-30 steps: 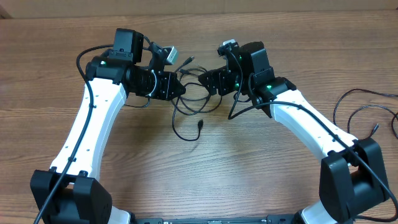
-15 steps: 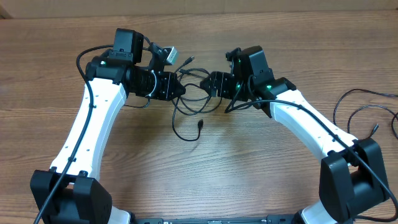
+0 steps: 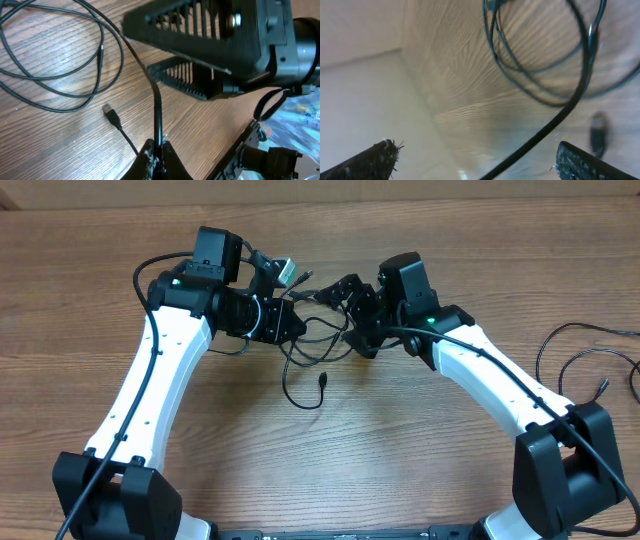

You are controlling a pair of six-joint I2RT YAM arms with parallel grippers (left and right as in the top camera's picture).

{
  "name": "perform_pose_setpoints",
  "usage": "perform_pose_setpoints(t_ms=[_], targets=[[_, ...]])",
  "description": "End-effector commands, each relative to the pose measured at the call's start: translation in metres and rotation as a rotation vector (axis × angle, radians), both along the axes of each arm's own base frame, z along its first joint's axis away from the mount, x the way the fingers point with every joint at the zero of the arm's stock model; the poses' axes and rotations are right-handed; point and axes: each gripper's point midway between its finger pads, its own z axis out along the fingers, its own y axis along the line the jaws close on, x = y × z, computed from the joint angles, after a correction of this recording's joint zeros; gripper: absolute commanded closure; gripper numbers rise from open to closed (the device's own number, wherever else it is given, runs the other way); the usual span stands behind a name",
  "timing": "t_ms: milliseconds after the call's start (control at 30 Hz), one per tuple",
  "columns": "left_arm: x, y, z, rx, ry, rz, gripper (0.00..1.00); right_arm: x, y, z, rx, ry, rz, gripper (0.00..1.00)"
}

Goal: Untangle cables

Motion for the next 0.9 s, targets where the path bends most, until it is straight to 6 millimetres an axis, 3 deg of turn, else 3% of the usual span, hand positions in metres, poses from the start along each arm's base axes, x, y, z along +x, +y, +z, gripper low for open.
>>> perform_pose_setpoints(t_ms=[0,100,233,300,567,800,833,867], targets=[[0.0,-0.006,0.009,-0.004,-0.046,-0.032,0.96,-0.006,0.014,0.022,0.136,0.136,-0.085,0.0],[0.0,-0.006,0.009,-0.004,-0.045,-0.032,0.96,-0.009,0.021,0.03,0.192,0.166,-0.071,0.14],[0.0,-0.006,0.009,-0.004,-0.046,-0.033,0.96,-0.008,0.023,0.033,0.206,0.156,-0.059,0.57],[0.0,-0.006,0.009,-0.004,-0.046,-0.033,0.96,-0.009,0.023,0.032,0.201,0.16,-0.061,0.69],[-0.001,-0.006,0.009,-0.002,-0.039,-0.033,0.96,-0.005,0.004,0.01,0.066,0.138,-0.123,0.95],[-0.001,-0.001,0.005,0.03,-0.036,-0.019,0.94,0.014,-0.022,-0.003,-0.191,-0.119,-0.062,0.96],[-0.001,0.0,0.004,0.039,-0.034,-0.016,0.81,0.017,-0.025,-0.003,-0.236,-0.17,-0.028,0.96],[-0.001,0.002,0.003,0.048,-0.033,-0.013,0.61,0.018,-0.027,-0.004,-0.261,-0.196,-0.012,0.96]])
